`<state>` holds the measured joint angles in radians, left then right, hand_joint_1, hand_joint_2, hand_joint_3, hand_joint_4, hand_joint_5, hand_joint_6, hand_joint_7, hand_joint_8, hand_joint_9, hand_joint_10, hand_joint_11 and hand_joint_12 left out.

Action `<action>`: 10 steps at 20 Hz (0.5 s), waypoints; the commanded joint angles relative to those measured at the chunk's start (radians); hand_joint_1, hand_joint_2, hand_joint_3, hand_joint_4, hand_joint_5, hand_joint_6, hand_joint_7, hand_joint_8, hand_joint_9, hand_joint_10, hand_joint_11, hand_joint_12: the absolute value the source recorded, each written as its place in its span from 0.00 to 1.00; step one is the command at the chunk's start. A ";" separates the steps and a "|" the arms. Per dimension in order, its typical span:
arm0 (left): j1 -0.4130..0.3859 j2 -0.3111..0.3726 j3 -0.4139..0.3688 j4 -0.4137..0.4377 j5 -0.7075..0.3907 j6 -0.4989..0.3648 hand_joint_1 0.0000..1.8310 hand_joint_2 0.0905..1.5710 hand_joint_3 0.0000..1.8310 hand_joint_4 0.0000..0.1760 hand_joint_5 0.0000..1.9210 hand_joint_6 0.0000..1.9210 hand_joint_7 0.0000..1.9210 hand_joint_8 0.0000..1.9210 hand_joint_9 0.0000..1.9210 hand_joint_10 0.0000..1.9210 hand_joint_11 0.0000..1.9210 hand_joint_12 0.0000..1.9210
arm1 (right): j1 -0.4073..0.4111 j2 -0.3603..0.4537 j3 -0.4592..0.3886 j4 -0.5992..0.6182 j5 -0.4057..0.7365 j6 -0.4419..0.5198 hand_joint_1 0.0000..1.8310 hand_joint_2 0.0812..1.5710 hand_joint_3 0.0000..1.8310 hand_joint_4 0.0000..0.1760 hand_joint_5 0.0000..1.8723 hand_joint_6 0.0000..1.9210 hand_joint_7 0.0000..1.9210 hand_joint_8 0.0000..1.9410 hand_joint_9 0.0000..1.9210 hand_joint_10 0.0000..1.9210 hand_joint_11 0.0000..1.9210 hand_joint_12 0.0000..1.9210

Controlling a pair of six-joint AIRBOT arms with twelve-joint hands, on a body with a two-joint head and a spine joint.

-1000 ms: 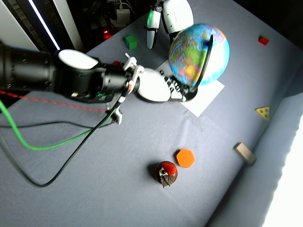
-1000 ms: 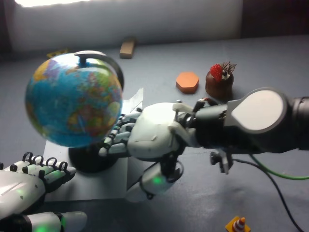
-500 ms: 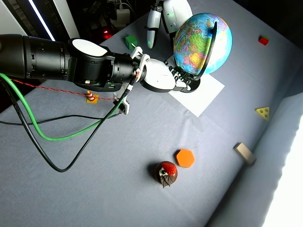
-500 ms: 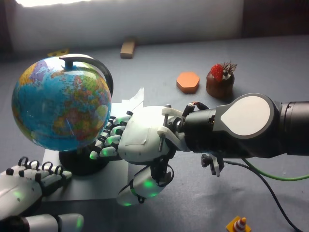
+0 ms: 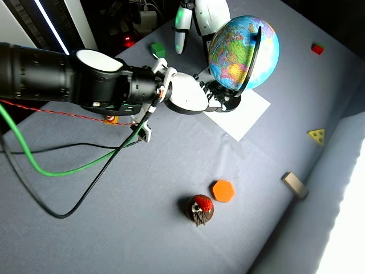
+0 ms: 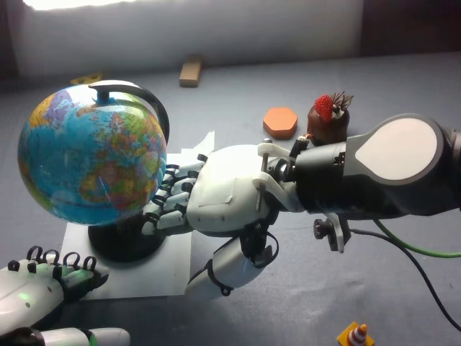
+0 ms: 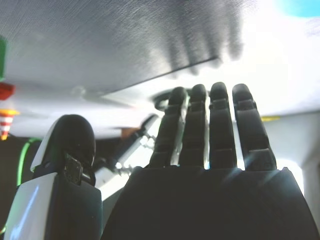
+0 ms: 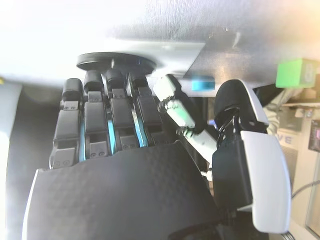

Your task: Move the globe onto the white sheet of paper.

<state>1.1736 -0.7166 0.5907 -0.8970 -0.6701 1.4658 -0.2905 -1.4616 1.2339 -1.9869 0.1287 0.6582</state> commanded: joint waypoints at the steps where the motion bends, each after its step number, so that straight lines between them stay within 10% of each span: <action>1: -0.008 0.010 -0.003 0.012 -0.077 -0.005 0.00 0.72 0.00 0.00 0.05 0.00 0.04 0.00 0.03 0.00 0.01 0.01 | 0.016 0.012 -0.012 0.011 -0.017 0.018 0.00 0.72 0.00 0.00 0.10 0.00 0.08 0.00 0.07 0.00 0.00 0.08; 10: -0.115 0.098 -0.104 -0.156 0.008 0.139 0.00 0.72 0.00 0.00 0.05 0.00 0.04 0.00 0.03 0.00 0.00 0.01 | 0.030 0.247 -0.245 0.010 -0.033 0.127 0.00 0.72 0.00 0.00 0.10 0.01 0.08 0.00 0.07 0.00 0.00 0.08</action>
<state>0.9783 -0.6037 0.4286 -1.3251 -0.5964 1.7676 -0.2737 -1.0946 0.8772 -1.9900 0.0872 0.8425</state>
